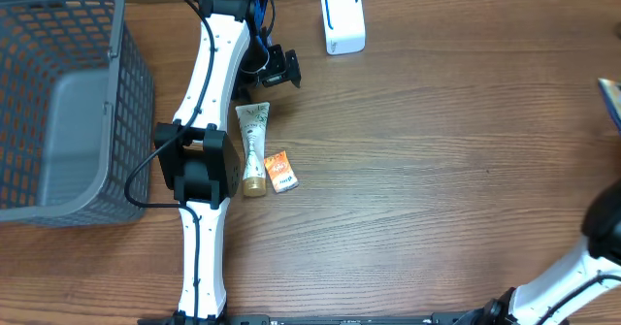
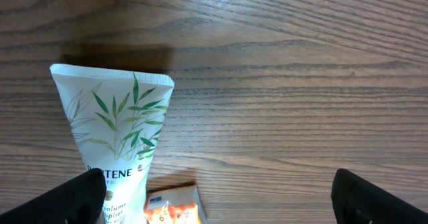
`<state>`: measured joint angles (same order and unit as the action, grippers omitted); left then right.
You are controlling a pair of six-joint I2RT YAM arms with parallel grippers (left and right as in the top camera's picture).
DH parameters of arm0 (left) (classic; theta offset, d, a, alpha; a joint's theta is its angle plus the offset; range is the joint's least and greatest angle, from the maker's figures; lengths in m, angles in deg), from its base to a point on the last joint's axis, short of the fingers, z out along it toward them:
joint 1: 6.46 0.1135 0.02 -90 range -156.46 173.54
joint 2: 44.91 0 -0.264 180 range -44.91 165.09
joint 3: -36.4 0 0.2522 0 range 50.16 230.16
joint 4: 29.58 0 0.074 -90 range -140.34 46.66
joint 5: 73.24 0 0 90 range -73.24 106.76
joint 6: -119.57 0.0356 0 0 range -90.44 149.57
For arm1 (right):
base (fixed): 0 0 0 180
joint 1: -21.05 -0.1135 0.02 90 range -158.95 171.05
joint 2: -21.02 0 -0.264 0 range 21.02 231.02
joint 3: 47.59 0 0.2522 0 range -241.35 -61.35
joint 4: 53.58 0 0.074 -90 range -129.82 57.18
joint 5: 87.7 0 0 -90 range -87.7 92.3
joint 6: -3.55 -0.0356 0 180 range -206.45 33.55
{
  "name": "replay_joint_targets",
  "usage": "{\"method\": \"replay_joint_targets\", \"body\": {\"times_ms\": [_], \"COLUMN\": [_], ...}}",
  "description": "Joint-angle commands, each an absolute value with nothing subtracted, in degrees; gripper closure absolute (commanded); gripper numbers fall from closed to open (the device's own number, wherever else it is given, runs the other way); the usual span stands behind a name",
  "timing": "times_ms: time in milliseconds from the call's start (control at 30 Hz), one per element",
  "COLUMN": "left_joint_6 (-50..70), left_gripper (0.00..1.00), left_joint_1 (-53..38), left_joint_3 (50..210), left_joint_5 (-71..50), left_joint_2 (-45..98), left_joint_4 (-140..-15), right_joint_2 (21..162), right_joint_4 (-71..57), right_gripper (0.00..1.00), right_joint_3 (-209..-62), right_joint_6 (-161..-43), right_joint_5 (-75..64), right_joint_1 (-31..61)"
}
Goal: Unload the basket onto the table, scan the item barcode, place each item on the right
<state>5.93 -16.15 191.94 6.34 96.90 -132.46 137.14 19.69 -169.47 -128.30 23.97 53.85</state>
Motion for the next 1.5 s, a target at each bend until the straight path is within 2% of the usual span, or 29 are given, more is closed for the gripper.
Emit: {"method": "replay_joint_targets", "body": {"times_ms": [0, 100, 367, 533, 733, 900, 1100, 1267, 1333, 1400, 1467], "left_joint_6": [5.6, 5.6, 5.6, 5.6, 5.6, 5.6, 5.6, 5.6, 5.6, 5.6, 5.6], "left_gripper": [0.00, 0.00, 0.00, 0.00, 0.00, 0.00, 0.00, 0.00, 0.00, 0.00, 0.00], "left_joint_1": [-15.8, -15.8, -15.8, -15.8, -15.8, -15.8, -15.8, -15.8, -15.8, -15.8, -15.8], "left_joint_3": [191.6, 191.6, 191.6, 191.6, 191.6, 191.6, 191.6, 191.6, 191.6, 191.6, 191.6], "left_joint_5": [6.8, 6.8, 6.8, 6.8, 6.8, 6.8, 6.8, 6.8, 6.8, 6.8, 6.8], "left_joint_2": [97.5, 97.5, 97.5, 97.5, 97.5, 97.5, 97.5, 97.5, 97.5, 97.5, 97.5], "left_joint_4": [-132.4, -132.4, -132.4, -132.4, -132.4, -132.4, -132.4, -132.4, -132.4, -132.4, -132.4], "right_joint_2": [136.5, 136.5, 136.5, 136.5, 136.7, 137.8, 137.8, 137.8, 137.8, 137.6, 137.0], "right_joint_4": [21.8, 24.5, 24.6, 19.9, 5.5, -3.0, -7.7, -6.4, -3.1, 0.8, 4.6], "right_gripper": [0.96, 0.96, 0.96, 0.96, 0.96, 0.96, 0.87, 0.76, 0.65, 0.58, 0.46], "right_joint_3": [-166.5, -163.5, -156.1, -150.8, -144.2, -142.2, -142.8, -145.5, -148.1, -150.9, -154.0], "right_joint_6": [-137.7, -143.6, -143.7, -142.8, -128.6, -121.5, -115.9, -114.0, -114.2, -115.4, -115.5], "right_joint_5": [21.1, 20.9, 20.6, 20.6, 13.2, 3.5, 1.5, 1.8, 2.1, 4.4, 7.1], "right_joint_1": [58.9, 64.7, 73.1, 76.5, 76.2, 74.3, 71.0, 70.1, 70.4, 70.7, 70.9]}}
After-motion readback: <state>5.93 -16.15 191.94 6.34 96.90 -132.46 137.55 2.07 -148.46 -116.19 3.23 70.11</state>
